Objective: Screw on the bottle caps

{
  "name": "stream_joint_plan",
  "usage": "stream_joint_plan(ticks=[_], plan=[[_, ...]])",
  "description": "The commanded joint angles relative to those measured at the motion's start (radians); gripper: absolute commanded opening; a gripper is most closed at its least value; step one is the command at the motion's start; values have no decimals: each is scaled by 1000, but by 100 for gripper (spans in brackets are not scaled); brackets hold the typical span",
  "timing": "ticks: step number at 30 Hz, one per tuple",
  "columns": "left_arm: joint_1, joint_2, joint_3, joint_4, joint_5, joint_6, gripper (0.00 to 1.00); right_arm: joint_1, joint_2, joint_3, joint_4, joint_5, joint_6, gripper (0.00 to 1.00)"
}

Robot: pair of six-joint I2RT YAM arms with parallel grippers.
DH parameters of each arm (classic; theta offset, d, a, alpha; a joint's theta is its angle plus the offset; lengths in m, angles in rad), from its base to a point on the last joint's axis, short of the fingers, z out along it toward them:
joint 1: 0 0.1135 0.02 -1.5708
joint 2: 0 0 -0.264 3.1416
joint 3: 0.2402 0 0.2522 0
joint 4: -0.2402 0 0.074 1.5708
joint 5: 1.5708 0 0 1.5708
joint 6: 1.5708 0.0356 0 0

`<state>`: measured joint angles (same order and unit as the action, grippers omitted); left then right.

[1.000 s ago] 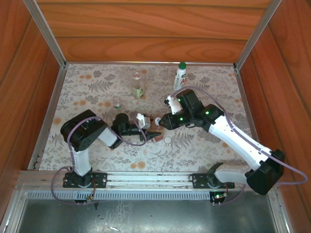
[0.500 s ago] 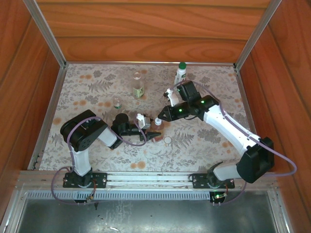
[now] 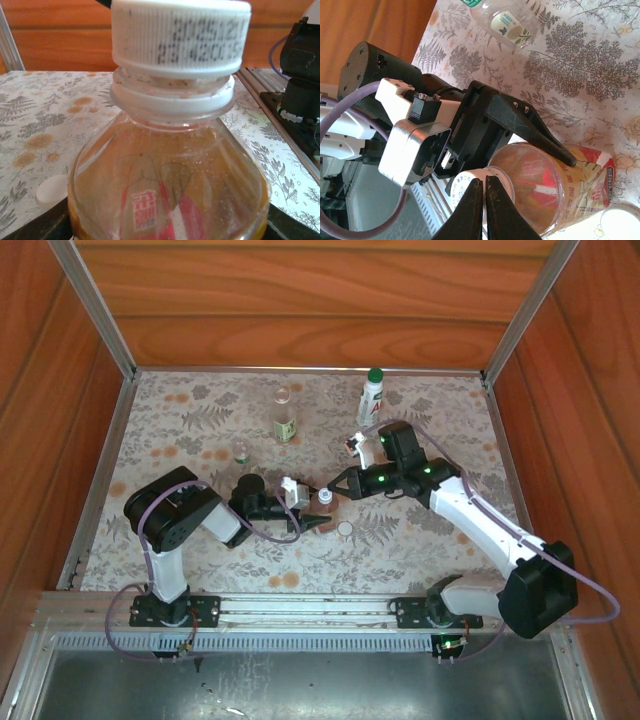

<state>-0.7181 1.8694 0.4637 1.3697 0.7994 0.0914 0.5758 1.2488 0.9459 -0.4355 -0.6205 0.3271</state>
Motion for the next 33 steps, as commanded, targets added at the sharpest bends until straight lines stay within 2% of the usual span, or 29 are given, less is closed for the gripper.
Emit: stream_joint_plan(ticks=[1,6,13,17,20,26,33], plan=[[1,-1,0,-58,-43,-33,62,46,-24,-31,-78,-143,17,10],[1,-9,-8,-58,-48,-25,62,43,-42,4,-160,-50,-20,19],[-1,-34,-22,-62,-35,-23,62,42,-88,59,-243,39,-163,44],[0,-87,-54,-75,-22,-11,62,45,-114,91,-284,82,-386,58],[0,-146,-80,-125,0,9,62,53,-123,105,-311,54,-607,66],[-1,-251,-105,-254,68,47,62,96,-101,125,-325,25,-1047,68],[0,-262,-112,-286,79,76,62,109,66,261,-407,-59,-1237,61]])
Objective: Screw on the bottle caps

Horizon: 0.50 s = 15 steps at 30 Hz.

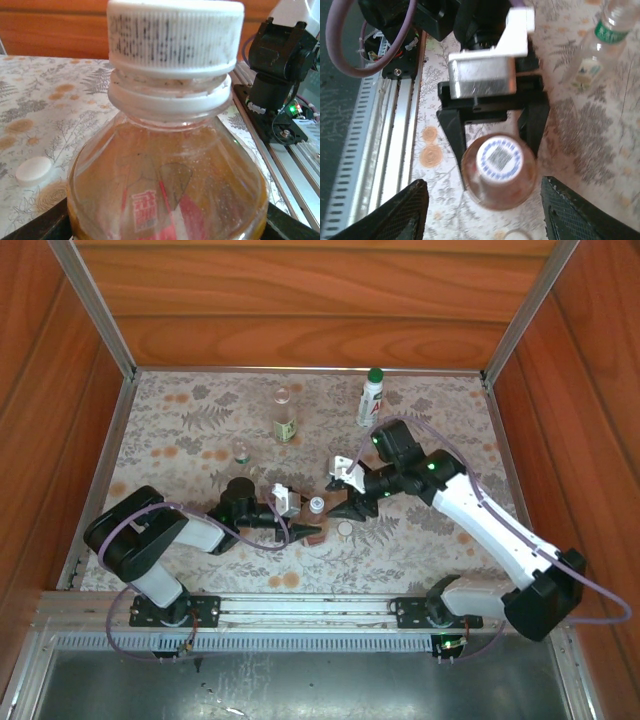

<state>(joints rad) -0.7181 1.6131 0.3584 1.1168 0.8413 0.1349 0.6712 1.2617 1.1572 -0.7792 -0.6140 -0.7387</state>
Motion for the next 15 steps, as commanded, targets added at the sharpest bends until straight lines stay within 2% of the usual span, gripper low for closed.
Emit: stream_joint_plan(ticks=[1,8,15], plan=[[0,-5,-6,-35,37,34,62,18,70,60,-70,-70,-182,60],[2,9,-9,-43,24,48,62,37,161,88,-70,-91,-213,52],[1,11,-4,-50,21,43,62,38,178,63,-38,-52,-210,43]])
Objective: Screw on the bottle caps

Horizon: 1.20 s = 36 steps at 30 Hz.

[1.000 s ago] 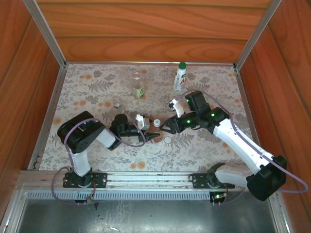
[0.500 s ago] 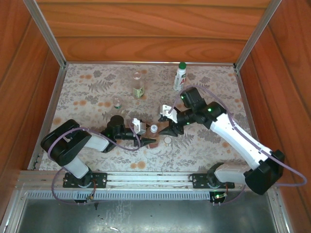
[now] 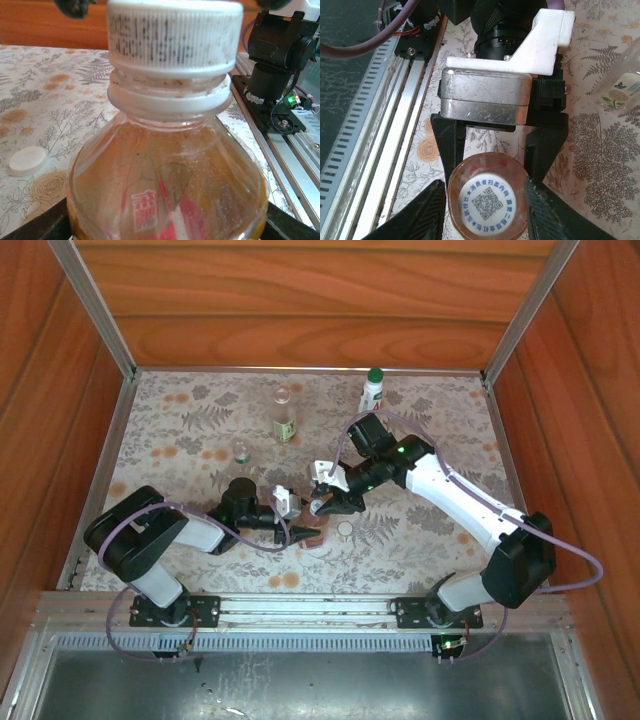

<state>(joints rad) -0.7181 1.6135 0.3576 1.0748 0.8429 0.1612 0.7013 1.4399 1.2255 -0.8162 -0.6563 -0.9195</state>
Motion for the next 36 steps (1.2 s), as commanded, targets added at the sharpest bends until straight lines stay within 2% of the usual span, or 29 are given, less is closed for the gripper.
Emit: stream_joint_plan(ticks=[1,7,13,18,25,32,36], plan=[[2,10,-4,-8,19,17,62,8,1,-5,3,-9,-30,42],[2,8,0,-13,20,11,62,7,14,-7,0,1,-32,36],[2,6,4,-18,20,11,62,7,18,-9,-9,-9,-38,41],[1,5,5,-21,19,10,62,7,27,-4,-16,-10,-37,40],[2,4,7,-26,15,9,62,8,38,2,-31,-19,-43,44],[1,3,10,-32,7,9,62,7,32,2,-20,-10,-20,32],[1,-9,16,-33,-84,11,62,10,14,-10,-1,17,38,28]])
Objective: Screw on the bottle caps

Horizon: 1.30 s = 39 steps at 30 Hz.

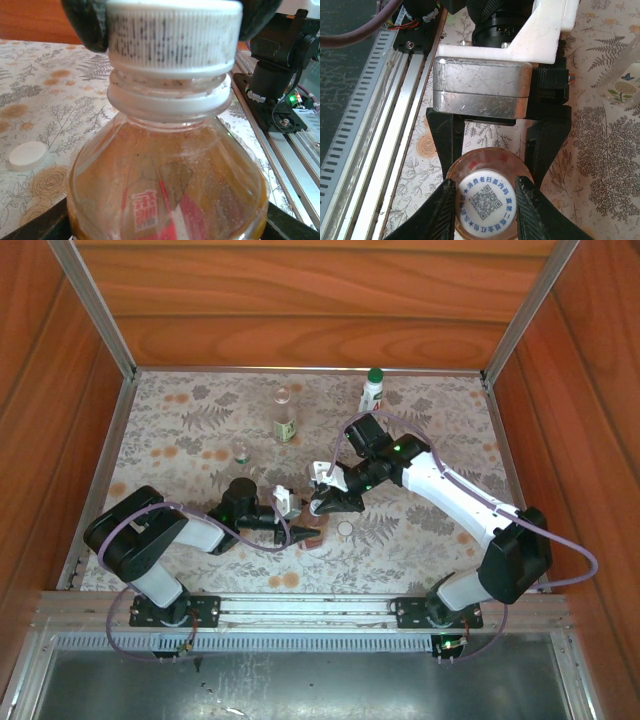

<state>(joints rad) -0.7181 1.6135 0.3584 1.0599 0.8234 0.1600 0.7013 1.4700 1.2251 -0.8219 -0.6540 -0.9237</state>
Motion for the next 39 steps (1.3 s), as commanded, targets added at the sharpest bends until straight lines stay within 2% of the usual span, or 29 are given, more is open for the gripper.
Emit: stream_joint_plan(ticks=[1,3,6,10,12,15,18,21,23,24,28,30,34,39], plan=[[1,-14,21,-20,-105,11,62,13,-26,-18,25,35,78,27],[2,-25,33,-20,-163,10,62,19,-47,-41,75,86,167,24],[2,-34,72,-23,-269,7,62,30,-81,-88,176,199,364,13],[0,-29,116,-31,-413,12,62,47,-110,-129,282,460,746,1],[-2,-21,129,-33,-455,38,62,61,-110,-118,277,602,923,0],[-18,-15,141,-45,-524,99,61,84,-95,-84,219,746,1199,0],[-38,-14,146,-61,-587,159,61,90,-72,-44,129,755,1444,0],[-51,-21,133,-75,-603,192,61,96,-58,-11,85,739,1540,0],[-51,-31,117,-81,-586,196,62,96,-65,3,83,733,1516,1],[-51,-38,106,-86,-575,196,62,96,-76,2,102,710,1474,6],[-51,-77,59,-94,-493,199,62,96,-143,-32,209,542,1203,41],[-51,-97,38,-100,-431,202,61,96,-177,-46,225,491,1071,53],[-52,-133,5,-123,-326,213,62,95,-249,-81,202,444,762,59],[-52,-160,-9,-162,-254,237,61,100,-290,-76,75,288,266,57]])
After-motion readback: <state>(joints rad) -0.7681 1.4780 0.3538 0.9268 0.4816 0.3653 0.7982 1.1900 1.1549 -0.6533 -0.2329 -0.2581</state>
